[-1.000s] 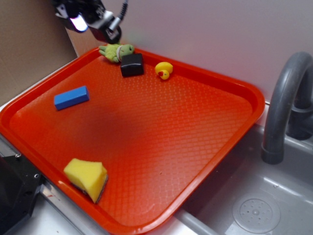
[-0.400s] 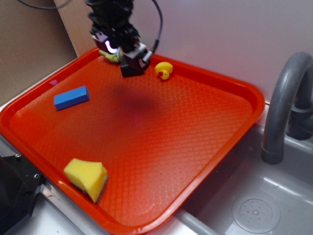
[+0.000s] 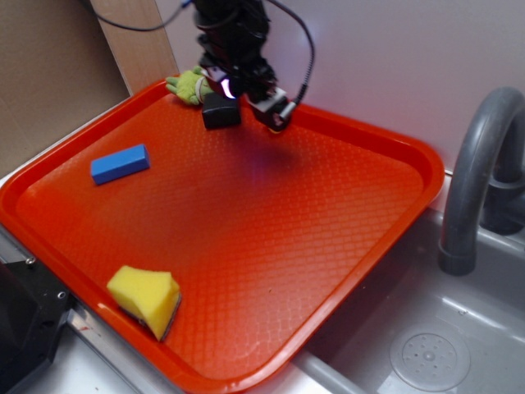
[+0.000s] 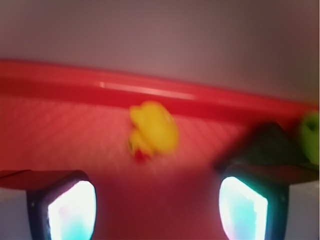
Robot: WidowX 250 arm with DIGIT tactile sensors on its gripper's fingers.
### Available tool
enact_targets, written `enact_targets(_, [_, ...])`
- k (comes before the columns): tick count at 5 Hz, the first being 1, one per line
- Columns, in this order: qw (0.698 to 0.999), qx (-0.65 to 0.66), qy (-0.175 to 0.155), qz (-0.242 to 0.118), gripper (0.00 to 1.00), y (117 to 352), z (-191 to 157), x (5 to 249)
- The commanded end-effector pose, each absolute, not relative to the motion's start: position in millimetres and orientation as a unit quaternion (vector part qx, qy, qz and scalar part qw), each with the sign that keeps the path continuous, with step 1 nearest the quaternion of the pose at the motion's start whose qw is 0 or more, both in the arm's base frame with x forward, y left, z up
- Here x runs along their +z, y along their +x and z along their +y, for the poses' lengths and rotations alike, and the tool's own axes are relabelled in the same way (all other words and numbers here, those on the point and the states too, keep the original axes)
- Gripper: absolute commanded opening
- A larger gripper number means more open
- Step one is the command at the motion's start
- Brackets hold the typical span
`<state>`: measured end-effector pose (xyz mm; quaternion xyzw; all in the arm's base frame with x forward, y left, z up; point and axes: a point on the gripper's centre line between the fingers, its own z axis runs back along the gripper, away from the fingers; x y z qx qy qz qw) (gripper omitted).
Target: Grab the yellow duck.
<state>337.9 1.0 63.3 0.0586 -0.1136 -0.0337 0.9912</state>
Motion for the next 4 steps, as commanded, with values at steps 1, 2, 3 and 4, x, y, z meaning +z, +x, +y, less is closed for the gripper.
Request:
enact_targets(1, [0.986,-0.060,0.070,-0.141,1.00,368.9,9.9,67.4])
enact_targets(2, [0.987,-0.059,0.079,-0.124,0.33,364.6,15.6,56.3])
enact_targets(3, [0.987,-0.061,0.084,-0.122,0.00,361.4,13.9,43.3])
enact_targets(4, [0.988,-0.054,0.088,-0.119,0.00,359.4,15.4,43.6])
